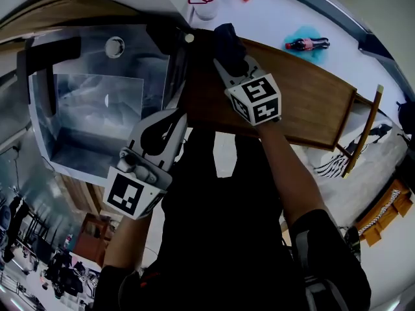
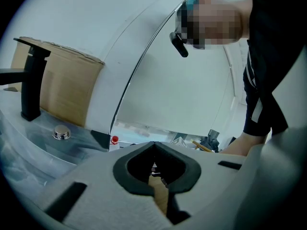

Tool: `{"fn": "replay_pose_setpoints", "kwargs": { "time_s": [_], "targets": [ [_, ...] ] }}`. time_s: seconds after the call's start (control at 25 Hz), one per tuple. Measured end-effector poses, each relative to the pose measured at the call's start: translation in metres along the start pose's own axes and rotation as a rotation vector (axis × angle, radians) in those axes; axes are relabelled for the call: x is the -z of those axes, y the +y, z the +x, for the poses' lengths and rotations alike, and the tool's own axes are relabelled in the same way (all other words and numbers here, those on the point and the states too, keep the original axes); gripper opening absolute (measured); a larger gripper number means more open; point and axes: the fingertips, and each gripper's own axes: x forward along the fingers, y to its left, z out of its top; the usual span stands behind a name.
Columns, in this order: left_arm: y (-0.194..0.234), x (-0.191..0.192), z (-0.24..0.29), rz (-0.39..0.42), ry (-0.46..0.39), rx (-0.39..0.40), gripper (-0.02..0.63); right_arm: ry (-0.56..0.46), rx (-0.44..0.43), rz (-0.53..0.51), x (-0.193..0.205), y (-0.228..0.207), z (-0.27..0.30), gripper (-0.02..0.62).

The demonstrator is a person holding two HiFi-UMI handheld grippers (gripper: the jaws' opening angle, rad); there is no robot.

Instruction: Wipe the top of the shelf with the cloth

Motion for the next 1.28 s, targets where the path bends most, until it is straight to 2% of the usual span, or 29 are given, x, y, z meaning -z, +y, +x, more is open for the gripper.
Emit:
{"fn": "replay_pose_setpoints", "kwargs": {
  "time_s": [0.56, 1.28],
  "targets": [
    [-0.005, 0.010, 0.008, -0.010, 0.017, 0.004, 0.018, 0.053, 0.025, 0.036, 0.025, -0.011, 0.011, 0.051],
    [-0.046, 0.021, 0.035, 0.019, 0.039, 0.043, 0.018, 0.060, 0.080, 0.096, 0.057, -0.050, -0.026, 0.051]
  ]
}}
